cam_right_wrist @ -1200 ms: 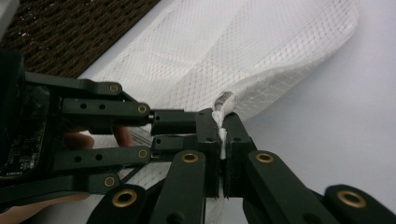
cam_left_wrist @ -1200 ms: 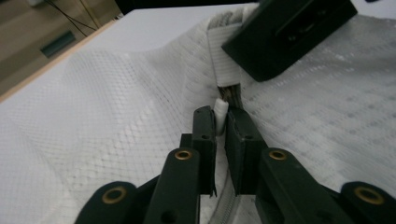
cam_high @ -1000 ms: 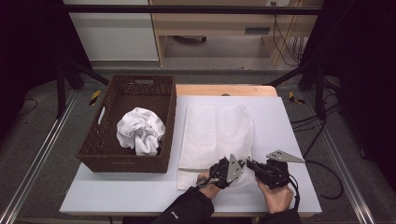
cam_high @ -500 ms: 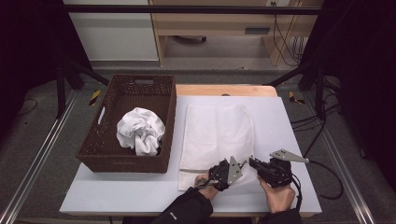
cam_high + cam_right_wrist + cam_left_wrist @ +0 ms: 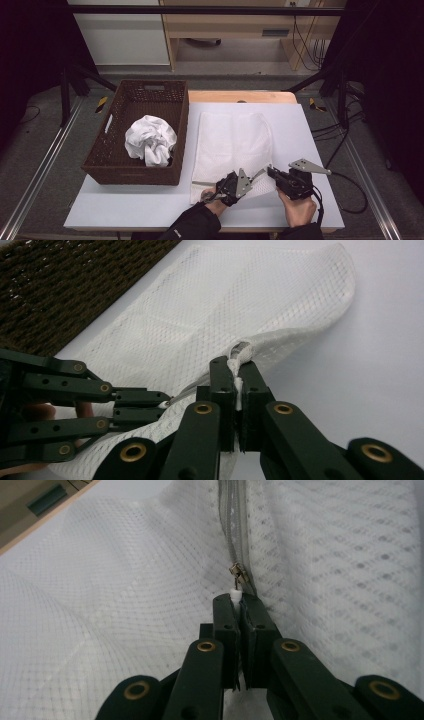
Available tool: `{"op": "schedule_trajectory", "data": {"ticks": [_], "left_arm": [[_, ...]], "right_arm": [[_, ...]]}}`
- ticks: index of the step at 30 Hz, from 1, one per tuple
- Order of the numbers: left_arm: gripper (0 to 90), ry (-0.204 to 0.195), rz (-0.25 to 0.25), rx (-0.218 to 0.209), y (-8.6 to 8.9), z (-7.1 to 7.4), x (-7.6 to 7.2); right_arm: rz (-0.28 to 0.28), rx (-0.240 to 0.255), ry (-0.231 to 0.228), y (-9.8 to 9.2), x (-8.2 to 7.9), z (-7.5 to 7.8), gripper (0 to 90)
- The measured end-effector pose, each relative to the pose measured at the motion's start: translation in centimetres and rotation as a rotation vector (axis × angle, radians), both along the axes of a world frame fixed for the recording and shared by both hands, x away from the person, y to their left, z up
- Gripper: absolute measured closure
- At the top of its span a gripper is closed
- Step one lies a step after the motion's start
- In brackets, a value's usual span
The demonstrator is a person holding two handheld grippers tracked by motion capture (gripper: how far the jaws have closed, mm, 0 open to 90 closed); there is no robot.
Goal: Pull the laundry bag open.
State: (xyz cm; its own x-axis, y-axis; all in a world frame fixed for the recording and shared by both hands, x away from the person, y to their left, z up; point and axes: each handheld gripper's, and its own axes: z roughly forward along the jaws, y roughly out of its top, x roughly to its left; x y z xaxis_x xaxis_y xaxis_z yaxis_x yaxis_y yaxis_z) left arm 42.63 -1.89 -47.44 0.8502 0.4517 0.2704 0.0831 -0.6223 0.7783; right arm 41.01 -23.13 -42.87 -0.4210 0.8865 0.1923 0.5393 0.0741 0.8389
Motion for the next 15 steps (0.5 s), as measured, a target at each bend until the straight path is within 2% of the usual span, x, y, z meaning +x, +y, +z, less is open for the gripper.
{"op": "schedule_trajectory", "data": {"ticks": [4, 7, 10, 15], "left_arm": [[85.5, 0.011, 0.001, 0.025, 0.7, 0.0, 0.0], [85.5, 0.029, 0.002, 0.02, 1.4, 0.1, 0.0], [85.5, 0.029, 0.006, 0.022, 2.3, 0.3, -0.3], [85.5, 0.022, 0.011, 0.059, 3.5, 0.5, -0.7]], "right_arm": [[-0.005, -0.008, -0.006, 0.1, 0.1, 0.1, 88.0], [-0.011, -0.004, -0.01, 0.0, 0.2, 0.2, 87.9], [-0.013, -0.006, -0.016, 0.0, 0.3, 0.4, 87.9], [-0.014, -0.016, -0.025, 0.0, 0.3, 0.5, 87.9]]}}
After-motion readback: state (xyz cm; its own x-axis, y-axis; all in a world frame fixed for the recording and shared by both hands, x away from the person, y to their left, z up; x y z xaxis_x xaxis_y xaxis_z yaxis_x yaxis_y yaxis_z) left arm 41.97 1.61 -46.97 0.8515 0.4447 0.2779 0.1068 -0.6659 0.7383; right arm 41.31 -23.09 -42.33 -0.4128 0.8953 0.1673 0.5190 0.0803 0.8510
